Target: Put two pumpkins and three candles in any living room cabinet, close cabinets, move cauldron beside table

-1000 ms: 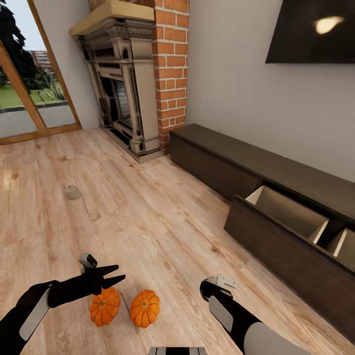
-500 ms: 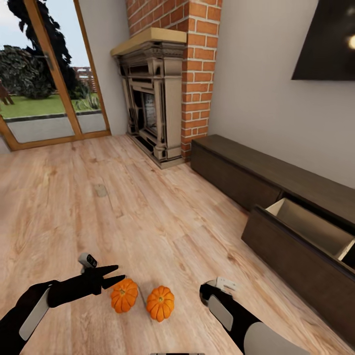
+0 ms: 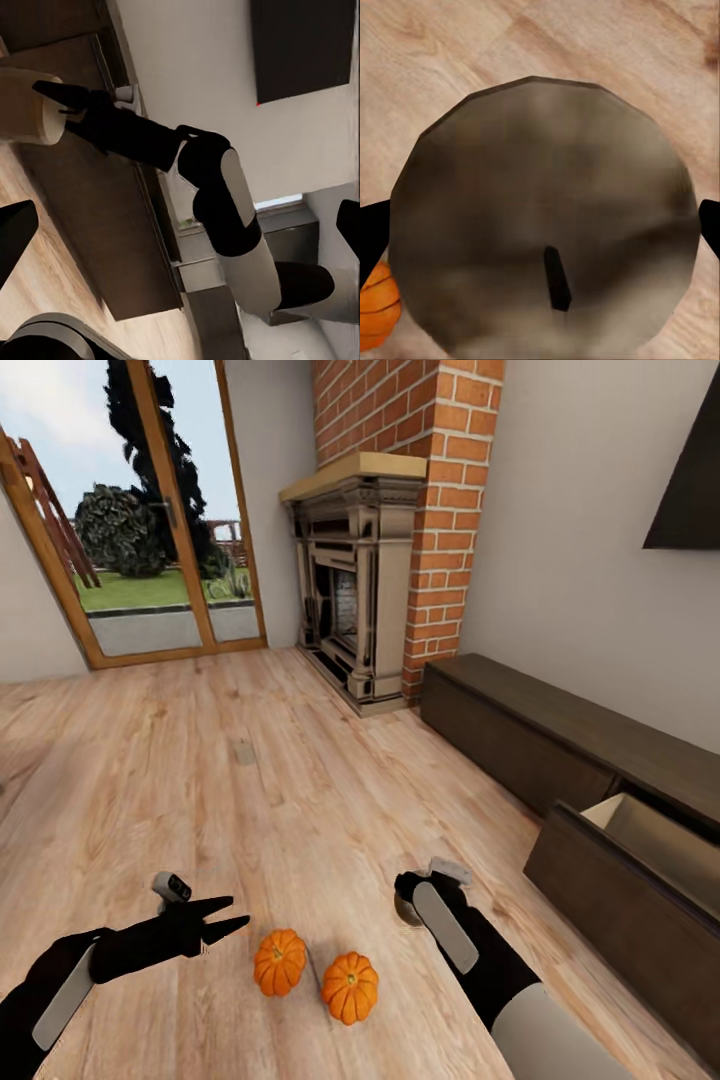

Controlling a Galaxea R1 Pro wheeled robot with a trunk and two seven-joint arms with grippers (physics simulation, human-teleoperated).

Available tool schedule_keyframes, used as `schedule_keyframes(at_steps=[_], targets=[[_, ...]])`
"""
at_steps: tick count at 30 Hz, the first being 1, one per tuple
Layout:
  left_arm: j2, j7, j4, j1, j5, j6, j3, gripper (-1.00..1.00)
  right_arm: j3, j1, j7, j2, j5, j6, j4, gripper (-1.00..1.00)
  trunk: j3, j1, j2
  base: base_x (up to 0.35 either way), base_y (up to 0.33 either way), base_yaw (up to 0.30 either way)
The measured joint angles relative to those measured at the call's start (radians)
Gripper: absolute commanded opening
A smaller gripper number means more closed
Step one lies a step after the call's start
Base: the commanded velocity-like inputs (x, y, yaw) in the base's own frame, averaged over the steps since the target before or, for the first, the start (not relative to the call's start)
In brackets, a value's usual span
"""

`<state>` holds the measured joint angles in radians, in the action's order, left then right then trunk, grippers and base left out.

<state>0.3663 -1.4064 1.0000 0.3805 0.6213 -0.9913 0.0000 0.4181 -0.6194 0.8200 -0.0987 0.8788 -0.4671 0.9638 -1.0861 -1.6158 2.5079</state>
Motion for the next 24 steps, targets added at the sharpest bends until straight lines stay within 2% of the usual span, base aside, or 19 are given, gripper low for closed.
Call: schedule_keyframes(at_steps=[2, 6, 10, 24], targets=[[0.011, -0.039, 0.000, 0.000, -0.003, 0.000, -0.001, 1.00, -0.004, 0.001, 0.057, 0.000, 0.000, -0.036, 0.052, -1.00, 0.005, 0.001, -0.001, 0.000, 0.000, 0.202], [0.019, -0.062, 0.000, 0.000, -0.006, 0.000, -0.002, 1.00, -0.005, 0.002, 0.097, 0.000, 0.017, -0.050, 0.076, -1.00, 0.016, 0.003, -0.001, 0.000, 0.000, 0.192], [0.020, -0.066, 0.000, 0.000, -0.005, 0.000, -0.002, 1.00, -0.005, 0.002, 0.103, 0.000, 0.040, -0.052, 0.079, -1.00, 0.027, 0.004, -0.002, 0.000, 0.000, 0.154], [0.020, -0.067, 0.000, 0.000, -0.005, 0.000, -0.003, 1.00, -0.007, 0.002, 0.093, 0.000, 0.042, -0.045, 0.068, -1.00, 0.079, 0.011, -0.006, 0.000, 0.000, 0.012]])
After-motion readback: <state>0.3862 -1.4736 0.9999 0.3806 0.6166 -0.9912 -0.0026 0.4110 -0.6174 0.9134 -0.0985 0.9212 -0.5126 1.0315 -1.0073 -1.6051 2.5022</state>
